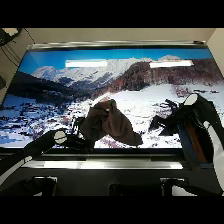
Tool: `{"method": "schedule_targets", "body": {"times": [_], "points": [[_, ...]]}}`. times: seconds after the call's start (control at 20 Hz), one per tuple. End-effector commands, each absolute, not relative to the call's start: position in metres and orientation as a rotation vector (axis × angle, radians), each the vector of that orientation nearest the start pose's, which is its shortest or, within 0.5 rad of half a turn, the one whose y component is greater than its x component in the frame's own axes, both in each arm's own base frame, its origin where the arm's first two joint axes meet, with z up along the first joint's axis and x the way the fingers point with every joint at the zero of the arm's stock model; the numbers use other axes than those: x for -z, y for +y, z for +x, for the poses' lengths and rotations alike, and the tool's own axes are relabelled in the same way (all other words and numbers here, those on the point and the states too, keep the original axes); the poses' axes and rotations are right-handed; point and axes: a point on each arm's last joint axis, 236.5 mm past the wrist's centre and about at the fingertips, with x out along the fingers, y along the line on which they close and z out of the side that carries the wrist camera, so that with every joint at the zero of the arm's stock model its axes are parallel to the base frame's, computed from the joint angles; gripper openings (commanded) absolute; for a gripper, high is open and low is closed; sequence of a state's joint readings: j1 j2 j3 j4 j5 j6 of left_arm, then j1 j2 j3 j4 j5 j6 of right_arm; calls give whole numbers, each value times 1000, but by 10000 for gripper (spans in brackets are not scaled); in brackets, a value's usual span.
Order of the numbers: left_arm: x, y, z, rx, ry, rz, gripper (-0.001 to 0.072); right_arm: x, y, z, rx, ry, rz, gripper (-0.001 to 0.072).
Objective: Fold the shirts.
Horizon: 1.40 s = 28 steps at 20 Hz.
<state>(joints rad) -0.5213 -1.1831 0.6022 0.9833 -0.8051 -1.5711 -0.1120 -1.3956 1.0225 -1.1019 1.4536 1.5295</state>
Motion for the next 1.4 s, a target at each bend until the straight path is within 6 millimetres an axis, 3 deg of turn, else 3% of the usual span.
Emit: {"method": "schedule_targets", "body": {"times": [0.0, 0.15, 0.3, 0.4, 0.45, 0.5, 0.55, 0.7, 0.8, 0.85, 0.9, 0.95, 1.0, 1.1, 1.15, 1.2, 1.25, 1.3, 1.35], "points": [[95, -230, 212, 499, 1482, -253, 25, 69, 105, 274, -312, 1738, 608, 682], [92, -230, 209, 507, 1486, -252, 25, 90, 135, 268, -351, 1708, 501, 690], [88, -230, 209, 514, 1480, -251, 25, 97, 158, 289, -352, 1597, 437, 703], [85, -231, 210, 518, 1470, -251, 25, 98, 168, 297, -316, 1562, 458, 670], [84, -231, 210, 520, 1465, -252, 25, 98, 172, 298, -295, 1560, 476, 576], [82, -231, 210, 523, 1459, -252, 25, 98, 173, 297, -282, 1564, 491, 365], [79, -231, 211, 527, 1450, -252, 25, 96, 175, 297, -279, 1570, 512, 68], [55, -217, 226, 549, 1365, -119, 23, 70, 174, 307, -313, 1525, 464, 51], [8, -189, 258, 502, 1236, 20, 22, 14, 159, 343, -331, 1333, 333, 51], [-30, -170, 282, 444, 1134, 61, 22, -31, 145, 365, -313, 1193, 243, 51], [-84, -149, 308, 374, 990, 78, 22, -86, 126, 386, -270, 1034, 167, 51], [-151, -128, 328, 312, 820, 74, 22, -157, 101, 401, -199, 843, 98, 51], [-218, -107, 337, 262, 657, 56, 23, -230, 78, 404, -132, 655, 56, 51], [-360, -65, 322, 170, 335, -7, 22, -381, 41, 369, -47, 272, 18, 51], [-416, -48, 303, 137, 203, -45, 22, -445, 31, 333, -44, 107, 35, 51], [-463, -36, 280, 115, 89, -90, 22, -495, 24, 295, -52, -32, 60, 51], [-502, -31, 254, 121, -13, -116, 23, -527, 21, 261, -74, -129, 107, 51], [-529, -34, 233, 151, -86, -136, 22, -551, 20, 230, -102, -205, 154, 51], [-550, -39, 213, 192, -150, -159, 22, -563, 20, 208, -124, -251, 178, 51]]}}
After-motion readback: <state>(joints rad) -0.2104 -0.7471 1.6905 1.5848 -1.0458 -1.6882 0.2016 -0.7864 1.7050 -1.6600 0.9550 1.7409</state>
